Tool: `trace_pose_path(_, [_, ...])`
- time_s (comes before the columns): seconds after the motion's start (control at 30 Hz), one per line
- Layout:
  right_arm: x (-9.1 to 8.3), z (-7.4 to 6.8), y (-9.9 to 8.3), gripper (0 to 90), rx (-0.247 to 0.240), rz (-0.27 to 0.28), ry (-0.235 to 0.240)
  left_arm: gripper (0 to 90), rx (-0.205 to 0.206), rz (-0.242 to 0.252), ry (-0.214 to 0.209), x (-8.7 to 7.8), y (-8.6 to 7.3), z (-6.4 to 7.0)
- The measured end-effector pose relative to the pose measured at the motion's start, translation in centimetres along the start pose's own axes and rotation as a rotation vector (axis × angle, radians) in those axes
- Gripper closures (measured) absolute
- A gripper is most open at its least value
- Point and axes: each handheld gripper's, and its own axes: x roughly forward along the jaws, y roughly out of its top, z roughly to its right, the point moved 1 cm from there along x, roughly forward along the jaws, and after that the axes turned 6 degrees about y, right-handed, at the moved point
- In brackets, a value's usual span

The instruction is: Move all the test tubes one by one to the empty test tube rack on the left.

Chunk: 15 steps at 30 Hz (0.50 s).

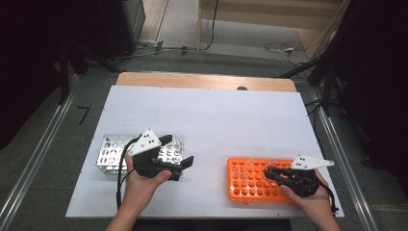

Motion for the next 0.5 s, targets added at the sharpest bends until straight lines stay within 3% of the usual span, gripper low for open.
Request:
trace_pose_path(0.13, [-1.1, -0.1, 0.7, 73.9, 0.013, 0.053, 0.008, 0.1, 0.004, -0.002, -0.004, 0.0, 0.0, 0.0])
trace_pose_path(0.5, [-2.7, -1.3, 2.3, 73.8, 0.009, 0.128, 0.03, 0.1, 0.016, -0.004, -0.026, 0.0, 0.3, 0.7])
